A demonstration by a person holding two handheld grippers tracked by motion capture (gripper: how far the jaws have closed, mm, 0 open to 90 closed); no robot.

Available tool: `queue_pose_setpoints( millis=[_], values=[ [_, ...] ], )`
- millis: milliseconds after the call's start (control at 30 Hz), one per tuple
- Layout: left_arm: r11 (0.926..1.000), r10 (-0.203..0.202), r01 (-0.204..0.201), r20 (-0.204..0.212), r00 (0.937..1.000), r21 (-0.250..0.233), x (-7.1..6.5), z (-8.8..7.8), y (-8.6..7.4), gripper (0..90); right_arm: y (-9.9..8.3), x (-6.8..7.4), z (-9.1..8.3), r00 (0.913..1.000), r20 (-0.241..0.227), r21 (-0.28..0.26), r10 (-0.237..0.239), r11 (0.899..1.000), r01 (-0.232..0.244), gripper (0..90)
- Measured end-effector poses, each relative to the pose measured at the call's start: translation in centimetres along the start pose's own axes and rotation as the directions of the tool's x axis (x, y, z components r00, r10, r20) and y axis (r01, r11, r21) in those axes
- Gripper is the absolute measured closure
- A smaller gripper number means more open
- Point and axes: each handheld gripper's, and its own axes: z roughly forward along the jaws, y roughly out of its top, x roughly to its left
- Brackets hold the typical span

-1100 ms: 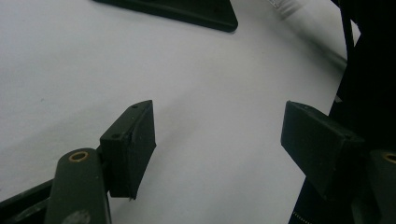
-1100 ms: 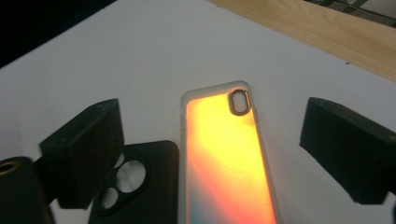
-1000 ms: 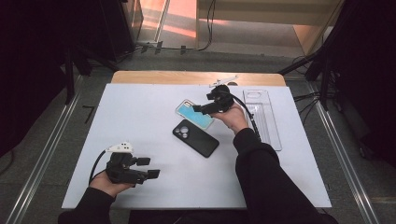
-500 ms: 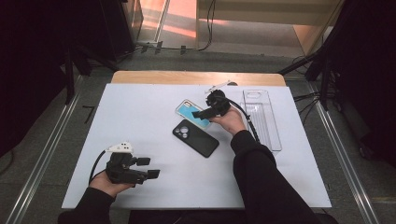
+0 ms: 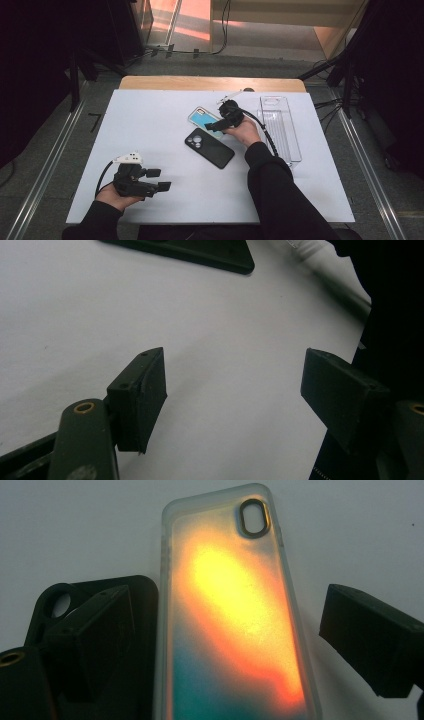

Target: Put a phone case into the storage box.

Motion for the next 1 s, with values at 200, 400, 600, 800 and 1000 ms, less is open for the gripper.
queue_pose_setpoints(
  millis=[200,400,600,800,1000],
  values=[
    [1.0,0.0,0.0,-0.003,1.0,0.002,0.0,0.0,0.0,26.3,-0.3,0.0,0.5,0.9999,0.011,0.026,-0.011,1.0,0.011,5.7],
    [1.0,-0.001,0.001,-0.004,1.0,0.002,0.0,0.0,0.0,26.4,-0.5,0.1,0.8,0.9991,0.033,0.049,-0.029,0.998,0.027,5.7],
    [1.0,0.0,0.0,-0.002,1.0,0.003,0.0,0.0,0.0,26.4,-0.6,0.3,1.0,0.9972,0.052,0.058,-0.055,0.997,0.052,7.1],
    [1.0,-0.001,0.001,-0.001,1.0,0.003,0.0,0.0,0.0,26.3,-0.8,0.3,0.9,0.9952,0.064,0.05,-0.074,0.996,0.071,8.5],
    [1.0,0.001,-0.001,0.0,1.0,0.005,0.0,0.1,0.0,26.4,-1.0,0.8,1.1,0.9846,0.111,0.062,-0.135,0.99,0.128,11.1]
  ],
)
